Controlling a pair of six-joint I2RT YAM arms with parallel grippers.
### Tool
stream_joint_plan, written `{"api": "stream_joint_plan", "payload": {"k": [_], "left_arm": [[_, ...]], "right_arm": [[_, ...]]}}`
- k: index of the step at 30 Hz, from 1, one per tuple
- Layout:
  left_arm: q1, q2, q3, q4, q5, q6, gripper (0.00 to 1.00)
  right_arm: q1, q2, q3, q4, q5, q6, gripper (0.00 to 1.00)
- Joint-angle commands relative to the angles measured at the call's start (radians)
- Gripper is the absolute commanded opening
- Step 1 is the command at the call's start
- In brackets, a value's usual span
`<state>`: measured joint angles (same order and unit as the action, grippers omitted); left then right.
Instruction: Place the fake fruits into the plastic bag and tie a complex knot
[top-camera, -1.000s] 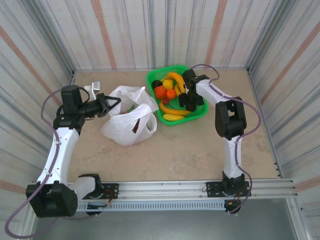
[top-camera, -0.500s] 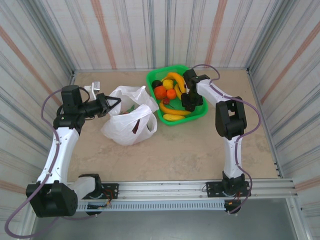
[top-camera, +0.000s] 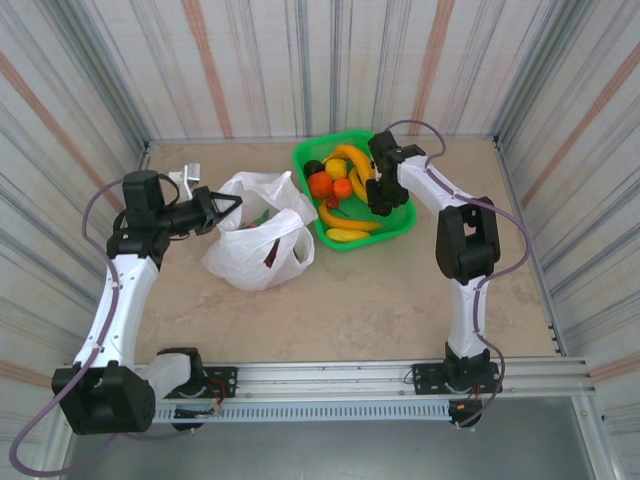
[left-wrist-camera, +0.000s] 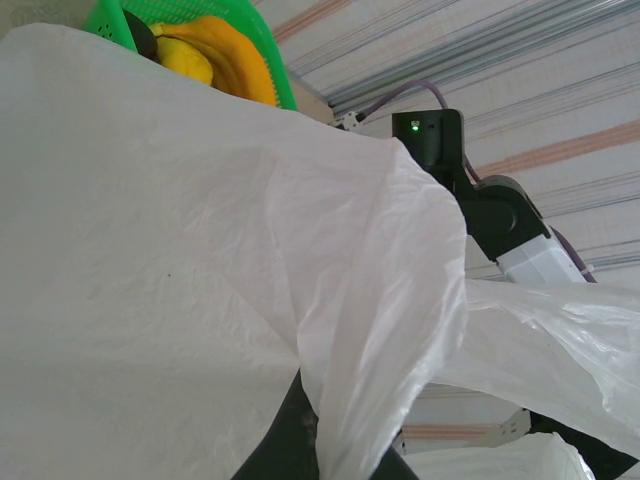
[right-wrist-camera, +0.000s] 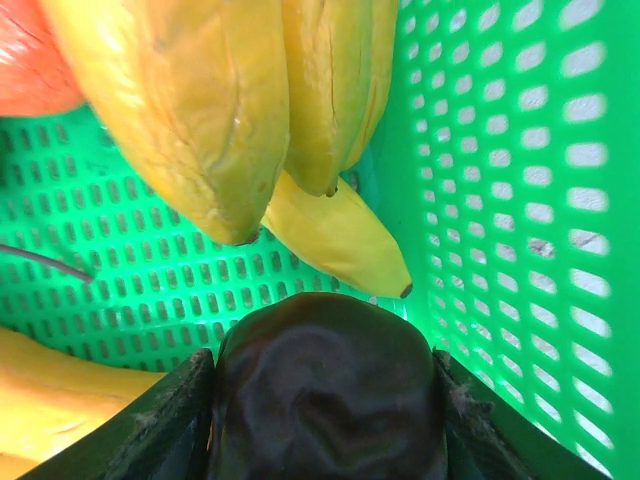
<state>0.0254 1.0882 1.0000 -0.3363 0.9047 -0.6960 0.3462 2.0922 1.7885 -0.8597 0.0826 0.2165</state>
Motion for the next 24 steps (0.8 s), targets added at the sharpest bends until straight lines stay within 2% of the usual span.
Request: {"api": "stream_joint_plan", "payload": {"k": [1, 13, 24], "left_arm": [[0.006, -0.008, 0.008, -0.006, 0.003, 0.007, 0.0], [0.006, -0.012, 0.008, -0.006, 0.004, 0.007, 0.0], [0.005, -0.012, 0.008, -0.004, 0.007, 0.008, 0.0]], "right_arm": [[-0.002, -0.061, -0.014, 0.001, 0.008, 0.006, 0.54], [-0.002, -0.219, -0.092, 0.045, -0.067, 0.072, 0.54], [0.044, -0.453, -0.258, 0.12, -0.201, 0.196, 0.53]]}}
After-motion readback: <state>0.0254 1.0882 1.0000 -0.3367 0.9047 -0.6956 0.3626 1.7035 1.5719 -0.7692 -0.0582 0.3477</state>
